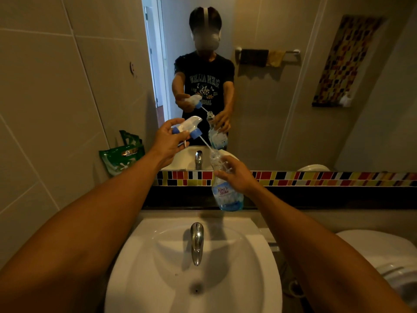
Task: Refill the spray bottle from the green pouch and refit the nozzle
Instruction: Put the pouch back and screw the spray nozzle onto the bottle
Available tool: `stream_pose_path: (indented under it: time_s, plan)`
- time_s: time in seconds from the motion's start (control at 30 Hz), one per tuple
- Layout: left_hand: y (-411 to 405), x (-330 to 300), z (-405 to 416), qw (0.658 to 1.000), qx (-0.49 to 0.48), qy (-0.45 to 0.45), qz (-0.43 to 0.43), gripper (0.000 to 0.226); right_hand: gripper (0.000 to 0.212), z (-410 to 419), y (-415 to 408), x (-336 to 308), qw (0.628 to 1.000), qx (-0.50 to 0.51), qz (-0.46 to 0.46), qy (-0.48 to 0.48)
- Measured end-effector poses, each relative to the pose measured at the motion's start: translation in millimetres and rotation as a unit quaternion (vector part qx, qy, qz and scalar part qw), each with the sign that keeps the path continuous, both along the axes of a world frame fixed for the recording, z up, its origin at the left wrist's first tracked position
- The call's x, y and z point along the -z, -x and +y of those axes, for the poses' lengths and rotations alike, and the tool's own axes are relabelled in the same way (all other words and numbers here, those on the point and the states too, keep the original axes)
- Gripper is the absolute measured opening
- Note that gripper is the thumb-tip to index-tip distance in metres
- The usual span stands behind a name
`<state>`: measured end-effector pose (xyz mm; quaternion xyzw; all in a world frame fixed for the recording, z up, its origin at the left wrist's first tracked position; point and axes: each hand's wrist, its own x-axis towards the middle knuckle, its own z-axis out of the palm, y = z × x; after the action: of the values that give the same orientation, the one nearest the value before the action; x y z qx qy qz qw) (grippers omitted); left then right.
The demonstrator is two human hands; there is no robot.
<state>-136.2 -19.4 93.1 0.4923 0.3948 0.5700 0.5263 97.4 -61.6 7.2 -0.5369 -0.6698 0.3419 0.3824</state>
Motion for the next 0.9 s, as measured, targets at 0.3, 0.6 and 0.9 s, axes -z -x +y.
stream_pose_path:
  time_s: [0.3, 0.6, 0.9]
  plan:
    - [-17.6, 11.6, -4.7, 0.997, 0.045, -0.025, 0.051, 0.040, 0.048, 3.7, 18.2, -13.8, 0.999, -0.020, -0.008, -0.036]
    - [-14.6, 13.4, -9.6, 0.995, 0.072, -0.015, 0.071, 0.042, 0.048, 3.1, 18.2, -16.3, 0.999, -0.022, -0.013, -0.035]
    - [-21.2, 17.9, -14.1, 0.992, 0.051, -0.052, 0.102, 0.045, 0.046, 0.4, 21.1, -18.6, 0.999, -0.023, -0.005, -0.029]
